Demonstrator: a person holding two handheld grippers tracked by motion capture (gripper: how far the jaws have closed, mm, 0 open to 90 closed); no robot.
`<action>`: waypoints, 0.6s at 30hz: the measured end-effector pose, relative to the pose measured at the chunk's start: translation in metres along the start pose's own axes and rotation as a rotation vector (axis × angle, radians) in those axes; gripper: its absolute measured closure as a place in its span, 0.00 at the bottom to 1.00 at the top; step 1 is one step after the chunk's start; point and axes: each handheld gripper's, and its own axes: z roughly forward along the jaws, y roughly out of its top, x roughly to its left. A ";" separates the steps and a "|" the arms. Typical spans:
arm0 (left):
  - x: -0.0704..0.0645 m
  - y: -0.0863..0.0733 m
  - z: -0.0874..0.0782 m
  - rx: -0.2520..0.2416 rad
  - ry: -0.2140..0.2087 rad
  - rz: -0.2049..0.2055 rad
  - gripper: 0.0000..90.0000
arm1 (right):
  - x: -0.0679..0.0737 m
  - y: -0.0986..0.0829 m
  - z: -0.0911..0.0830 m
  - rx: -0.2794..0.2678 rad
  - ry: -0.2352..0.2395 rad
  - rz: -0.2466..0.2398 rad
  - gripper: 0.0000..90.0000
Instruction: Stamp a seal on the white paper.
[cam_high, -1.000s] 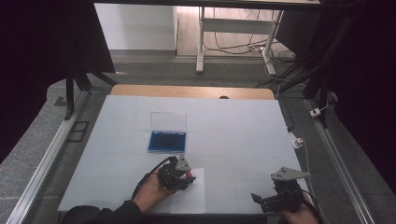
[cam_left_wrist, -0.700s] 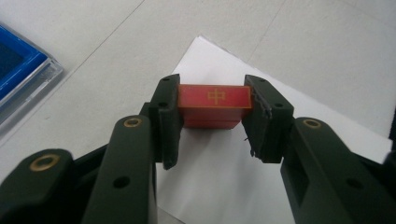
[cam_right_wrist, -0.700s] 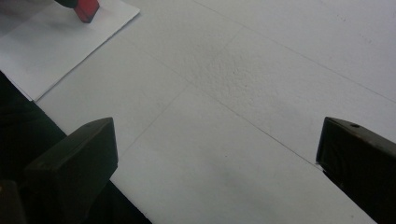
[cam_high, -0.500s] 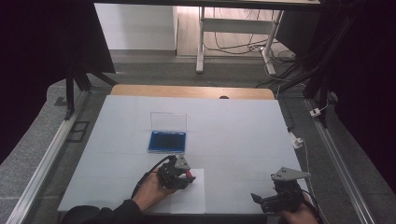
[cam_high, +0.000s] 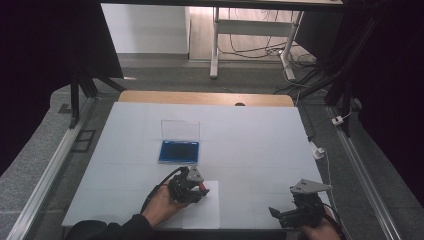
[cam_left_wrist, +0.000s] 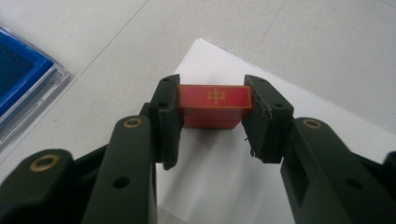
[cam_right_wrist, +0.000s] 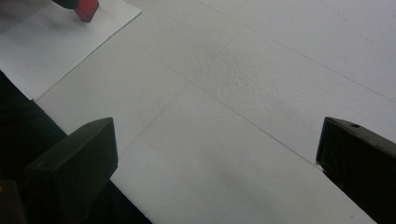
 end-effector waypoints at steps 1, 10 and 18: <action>0.001 0.001 0.000 0.007 -0.006 0.002 0.65 | 0.000 0.000 0.000 0.000 -0.001 0.000 0.00; 0.001 0.002 -0.002 0.014 -0.004 0.017 0.65 | -0.001 0.000 0.000 0.000 0.000 0.001 0.00; 0.002 0.004 -0.009 -0.018 -0.014 0.008 0.65 | -0.001 0.000 0.000 -0.002 0.000 0.004 0.00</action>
